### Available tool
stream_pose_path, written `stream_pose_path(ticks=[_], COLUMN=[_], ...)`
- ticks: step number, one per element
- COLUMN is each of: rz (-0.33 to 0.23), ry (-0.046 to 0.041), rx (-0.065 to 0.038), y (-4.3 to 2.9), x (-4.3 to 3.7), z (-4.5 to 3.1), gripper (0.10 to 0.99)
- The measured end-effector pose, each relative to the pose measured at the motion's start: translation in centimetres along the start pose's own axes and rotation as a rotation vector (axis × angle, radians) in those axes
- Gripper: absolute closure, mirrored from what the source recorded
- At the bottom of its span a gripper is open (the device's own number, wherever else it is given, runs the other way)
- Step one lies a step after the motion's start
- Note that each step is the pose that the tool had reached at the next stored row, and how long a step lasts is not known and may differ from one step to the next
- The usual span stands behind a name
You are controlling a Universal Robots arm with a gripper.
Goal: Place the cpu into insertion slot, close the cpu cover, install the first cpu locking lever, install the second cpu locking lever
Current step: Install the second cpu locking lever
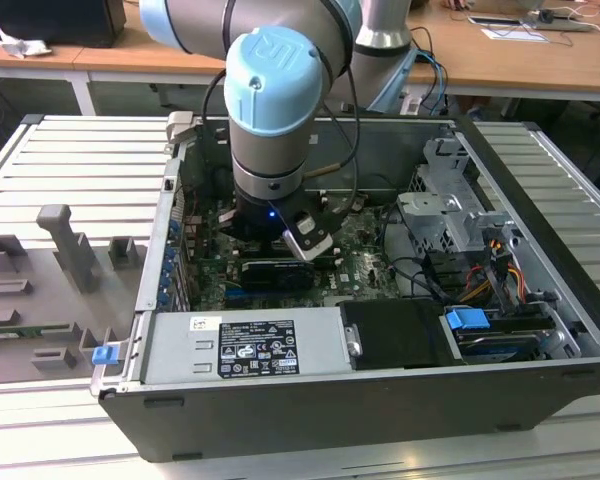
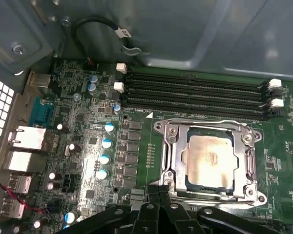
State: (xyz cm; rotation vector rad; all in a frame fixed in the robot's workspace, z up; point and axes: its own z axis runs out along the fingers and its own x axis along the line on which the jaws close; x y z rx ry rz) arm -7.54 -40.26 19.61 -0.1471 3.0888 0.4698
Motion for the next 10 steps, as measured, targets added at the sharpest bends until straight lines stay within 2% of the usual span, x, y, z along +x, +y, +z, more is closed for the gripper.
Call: stream_pose_path(ticks=[3,10], rz=[-0.001,-0.001], ry=[-0.0021,-0.0023], rx=[-0.015,-0.014], y=[-0.08,0.45], x=[0.33,0.3], z=[0.22,-1.49], gripper=[0.98,0.98])
